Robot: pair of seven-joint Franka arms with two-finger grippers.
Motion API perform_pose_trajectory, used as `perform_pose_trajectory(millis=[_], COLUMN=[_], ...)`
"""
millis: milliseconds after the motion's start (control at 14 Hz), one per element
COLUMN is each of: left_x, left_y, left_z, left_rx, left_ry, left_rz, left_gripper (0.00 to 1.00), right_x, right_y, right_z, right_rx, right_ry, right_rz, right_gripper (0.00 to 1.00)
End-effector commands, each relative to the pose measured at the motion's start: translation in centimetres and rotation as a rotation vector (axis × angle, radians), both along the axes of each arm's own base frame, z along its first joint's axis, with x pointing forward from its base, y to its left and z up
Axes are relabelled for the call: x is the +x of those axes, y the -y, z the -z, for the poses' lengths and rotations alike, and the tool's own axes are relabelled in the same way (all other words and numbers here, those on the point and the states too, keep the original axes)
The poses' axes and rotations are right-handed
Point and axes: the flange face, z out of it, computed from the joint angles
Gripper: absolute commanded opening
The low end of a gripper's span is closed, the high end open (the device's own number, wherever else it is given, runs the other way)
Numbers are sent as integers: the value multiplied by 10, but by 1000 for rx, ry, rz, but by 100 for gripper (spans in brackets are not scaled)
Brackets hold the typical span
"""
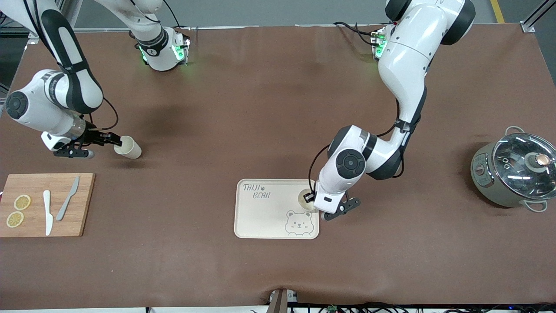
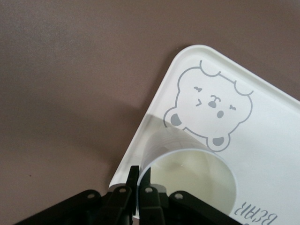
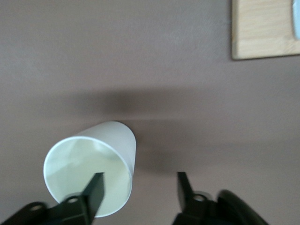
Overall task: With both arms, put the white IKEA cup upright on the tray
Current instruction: 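Set the cup on the tray while the right gripper grasps the other cup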
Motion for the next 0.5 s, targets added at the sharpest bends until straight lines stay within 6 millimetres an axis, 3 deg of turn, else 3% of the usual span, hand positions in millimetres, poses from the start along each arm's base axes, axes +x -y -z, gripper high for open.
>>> perform_pose_trajectory(millis=[0, 71, 143, 214, 286, 429], left_x=[4, 4, 4, 5, 6, 10], left_y=[2, 2, 2, 2, 3, 5], left_z=[2, 3, 6, 5, 3, 0], left_rx=[-11, -11, -10, -13, -23, -44], left_ry=[-8, -7, -10, -4, 11, 49], left_rz=[-21, -21, -20, -18, -19, -24], left_gripper=[0, 1, 2, 6, 14, 22], right_x=[-7, -9, -10, -10, -11, -12], right_y=[0, -1, 0, -1, -1, -3], right_z=[0, 5, 5, 6, 7, 7], right_rx=[0, 3, 7, 8, 10, 16], right_ry=[6, -5, -14, -17, -20, -39], right_rz=[9, 9, 13, 15, 17, 12], right_gripper=[36, 29, 12, 3, 2, 0])
